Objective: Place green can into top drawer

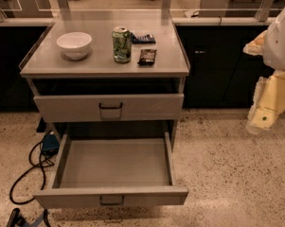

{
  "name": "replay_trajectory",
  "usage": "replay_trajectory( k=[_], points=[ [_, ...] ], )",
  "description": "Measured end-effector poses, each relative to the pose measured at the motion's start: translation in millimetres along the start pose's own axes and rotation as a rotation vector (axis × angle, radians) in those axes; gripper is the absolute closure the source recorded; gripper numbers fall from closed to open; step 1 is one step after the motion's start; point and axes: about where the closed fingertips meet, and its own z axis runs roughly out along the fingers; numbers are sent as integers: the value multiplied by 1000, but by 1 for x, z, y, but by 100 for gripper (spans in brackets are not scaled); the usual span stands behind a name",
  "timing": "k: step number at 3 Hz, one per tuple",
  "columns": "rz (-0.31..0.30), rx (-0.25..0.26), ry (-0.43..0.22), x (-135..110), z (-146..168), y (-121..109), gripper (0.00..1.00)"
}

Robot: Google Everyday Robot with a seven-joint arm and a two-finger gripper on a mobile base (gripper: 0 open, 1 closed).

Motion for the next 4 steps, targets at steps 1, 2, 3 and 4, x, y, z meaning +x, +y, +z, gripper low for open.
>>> replay_trajectory(
  k=[1,2,3,4],
  points=[
    [0,0,0,0,0,0,0],
    [10,-4,-89,6,5,-10,0],
    [35,-21,-283,12,28,-49,0],
    [42,-85,-505,-6,65,-88,0]
  ],
)
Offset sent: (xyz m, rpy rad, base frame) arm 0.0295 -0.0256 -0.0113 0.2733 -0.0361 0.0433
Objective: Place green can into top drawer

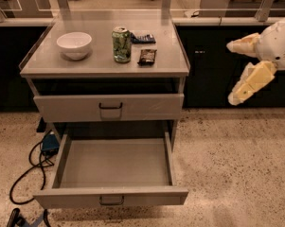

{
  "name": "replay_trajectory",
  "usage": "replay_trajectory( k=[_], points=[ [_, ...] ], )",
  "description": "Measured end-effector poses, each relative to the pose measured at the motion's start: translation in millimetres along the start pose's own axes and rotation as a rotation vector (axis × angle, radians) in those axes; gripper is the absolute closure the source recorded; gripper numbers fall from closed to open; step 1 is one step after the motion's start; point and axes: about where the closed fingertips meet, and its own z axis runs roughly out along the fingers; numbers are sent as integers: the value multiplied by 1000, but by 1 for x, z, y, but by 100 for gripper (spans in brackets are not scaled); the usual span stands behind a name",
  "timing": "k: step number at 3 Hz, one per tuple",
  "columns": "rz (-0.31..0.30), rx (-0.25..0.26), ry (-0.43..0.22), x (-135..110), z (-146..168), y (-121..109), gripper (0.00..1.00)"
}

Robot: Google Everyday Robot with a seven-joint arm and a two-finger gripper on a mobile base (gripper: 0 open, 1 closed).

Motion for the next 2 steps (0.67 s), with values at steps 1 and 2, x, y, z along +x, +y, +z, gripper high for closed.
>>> replay_trajectory(
  k=[1,2],
  points=[
    [-6,-120,-195,-11,43,-30,0],
    [28,-136,-235,6,63,-46,0]
  ],
)
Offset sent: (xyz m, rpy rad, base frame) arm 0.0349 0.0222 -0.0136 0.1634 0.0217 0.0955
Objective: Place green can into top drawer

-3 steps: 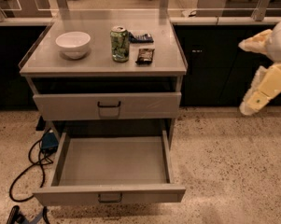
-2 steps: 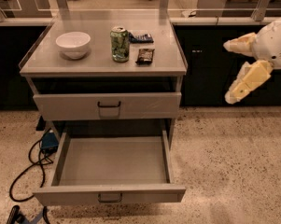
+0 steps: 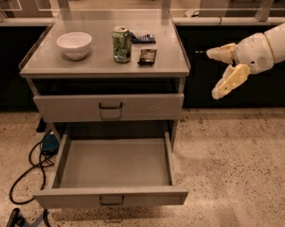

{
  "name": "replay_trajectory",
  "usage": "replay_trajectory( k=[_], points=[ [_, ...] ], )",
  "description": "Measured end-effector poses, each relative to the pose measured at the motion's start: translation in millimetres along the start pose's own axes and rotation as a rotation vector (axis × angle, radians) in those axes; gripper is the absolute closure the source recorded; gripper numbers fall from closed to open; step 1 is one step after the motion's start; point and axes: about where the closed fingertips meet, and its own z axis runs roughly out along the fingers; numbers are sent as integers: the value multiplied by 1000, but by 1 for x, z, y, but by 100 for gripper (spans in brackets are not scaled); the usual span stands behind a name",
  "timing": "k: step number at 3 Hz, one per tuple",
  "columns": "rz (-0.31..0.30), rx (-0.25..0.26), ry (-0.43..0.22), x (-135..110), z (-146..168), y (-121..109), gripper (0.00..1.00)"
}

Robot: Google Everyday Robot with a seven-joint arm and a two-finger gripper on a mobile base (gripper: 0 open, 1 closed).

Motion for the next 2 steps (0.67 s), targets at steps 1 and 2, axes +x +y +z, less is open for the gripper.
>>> replay_trajectory(
  k=[1,2],
  points=[
    [1,-1,1,0,1,0,0],
    [7,-2,-99,-11,3,-16,0]
  ],
)
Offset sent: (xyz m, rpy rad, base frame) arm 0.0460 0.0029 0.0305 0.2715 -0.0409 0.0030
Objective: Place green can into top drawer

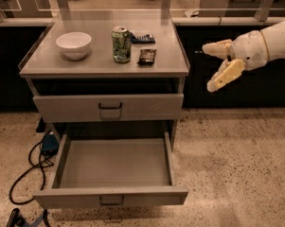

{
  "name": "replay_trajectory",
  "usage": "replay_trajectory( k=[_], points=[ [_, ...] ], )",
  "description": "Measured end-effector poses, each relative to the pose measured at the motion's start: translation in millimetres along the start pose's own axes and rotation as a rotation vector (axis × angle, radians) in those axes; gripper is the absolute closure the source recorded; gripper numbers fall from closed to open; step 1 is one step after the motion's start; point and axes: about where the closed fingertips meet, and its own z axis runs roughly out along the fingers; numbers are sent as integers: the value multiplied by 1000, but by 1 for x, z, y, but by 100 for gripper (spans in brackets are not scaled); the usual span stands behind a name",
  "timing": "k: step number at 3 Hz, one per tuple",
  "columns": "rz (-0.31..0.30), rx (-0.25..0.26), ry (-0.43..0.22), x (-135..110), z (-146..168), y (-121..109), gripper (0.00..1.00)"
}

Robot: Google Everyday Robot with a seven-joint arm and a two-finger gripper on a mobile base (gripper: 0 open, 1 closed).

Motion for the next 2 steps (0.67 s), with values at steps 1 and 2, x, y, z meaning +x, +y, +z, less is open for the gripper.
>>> replay_trajectory(
  k=[1,2],
  points=[
    [-27,-11,-112,-40,22,-32,0],
    [-83,8,-195,-115,56,-65,0]
  ],
)
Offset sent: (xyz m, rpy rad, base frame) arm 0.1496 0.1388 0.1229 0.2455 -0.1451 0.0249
